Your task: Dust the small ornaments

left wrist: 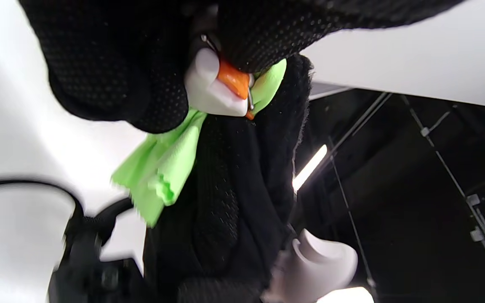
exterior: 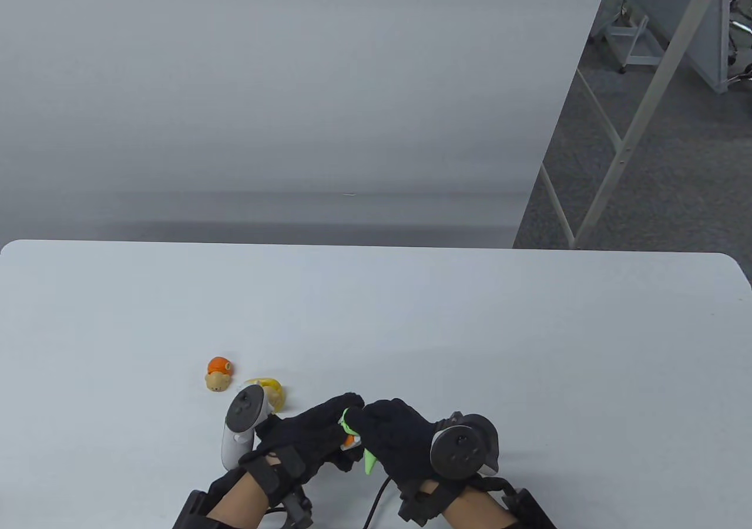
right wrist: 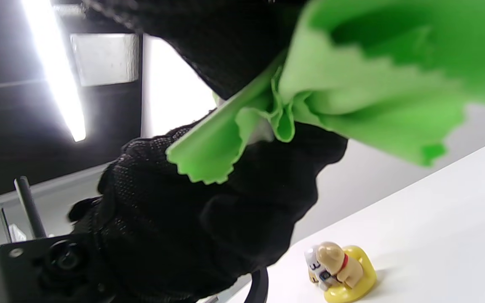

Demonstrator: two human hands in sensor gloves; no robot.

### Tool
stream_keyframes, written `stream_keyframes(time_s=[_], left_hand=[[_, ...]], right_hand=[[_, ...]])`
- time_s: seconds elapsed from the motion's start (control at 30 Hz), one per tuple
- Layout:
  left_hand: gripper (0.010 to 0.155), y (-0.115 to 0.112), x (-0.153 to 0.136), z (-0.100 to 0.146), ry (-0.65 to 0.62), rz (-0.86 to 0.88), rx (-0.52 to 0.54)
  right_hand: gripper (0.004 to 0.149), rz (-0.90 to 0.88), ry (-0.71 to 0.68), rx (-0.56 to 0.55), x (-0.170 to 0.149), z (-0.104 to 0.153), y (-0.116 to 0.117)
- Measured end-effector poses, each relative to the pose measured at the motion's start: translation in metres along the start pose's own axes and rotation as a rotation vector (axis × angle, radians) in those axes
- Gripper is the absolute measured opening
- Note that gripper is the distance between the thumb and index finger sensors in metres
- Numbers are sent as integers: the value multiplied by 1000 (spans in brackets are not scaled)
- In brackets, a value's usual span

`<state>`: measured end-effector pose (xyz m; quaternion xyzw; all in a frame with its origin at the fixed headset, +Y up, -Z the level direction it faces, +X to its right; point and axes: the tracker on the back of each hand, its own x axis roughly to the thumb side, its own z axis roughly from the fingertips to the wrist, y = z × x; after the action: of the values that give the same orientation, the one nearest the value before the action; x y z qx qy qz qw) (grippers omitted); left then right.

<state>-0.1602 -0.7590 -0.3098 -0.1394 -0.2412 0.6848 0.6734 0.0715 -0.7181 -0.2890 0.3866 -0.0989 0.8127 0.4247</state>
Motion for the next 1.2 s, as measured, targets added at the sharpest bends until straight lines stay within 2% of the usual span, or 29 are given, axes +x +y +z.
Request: stream_keyframes(time_s=[0.13,0.33,0.47,0.53,0.57,0.63,0.7,0.77,0.8,0.83,0.9,0.93,0.97,1.0,1.07,1.13,1.2], left_hand=[[64,-6,10,3,-112,-160,135],[63,-4,20,5,-183,-279,173],[63,8,28,7,-211,-285,214],[62,16,33,7,-216,-369,234],[62,21,32,9,-177,-433,236],[62,23,26,9,-73,-378,215],[63,19,19,9,-51,-285,204],[64,15,15,7,-4,-185,175],[67,16,12,5,-22,-126,143],[70,16,8,1,-34,30,42],[68,16,5,1,-34,213,-19],[67,16,6,1,-43,205,-14],[66,16,8,2,-42,103,17],[65,15,11,3,-36,-12,86],[65,12,14,6,-19,-83,160],[65,8,15,6,-40,-229,152],[65,5,17,6,-54,-252,122]], right_hand=[[39,1,33,-46,1,1,-2],[39,-100,109,-72,-2,-1,-1],[43,-81,228,35,-8,-3,2],[43,-64,244,-11,-9,0,0],[43,-41,212,-77,-6,1,-2],[42,65,95,-94,3,0,-2],[42,163,3,-85,12,-1,3],[43,210,1,-64,14,-1,10],[43,209,-2,-60,14,-1,11],[44,212,15,-63,13,0,9],[44,199,27,-77,12,0,6],[44,195,24,-78,12,0,5],[44,203,10,-75,14,0,6],[44,232,-19,-67,18,0,9],[45,279,-57,-47,22,2,13],[44,328,-109,-32,31,0,18],[43,371,-104,-20,35,-2,17]])
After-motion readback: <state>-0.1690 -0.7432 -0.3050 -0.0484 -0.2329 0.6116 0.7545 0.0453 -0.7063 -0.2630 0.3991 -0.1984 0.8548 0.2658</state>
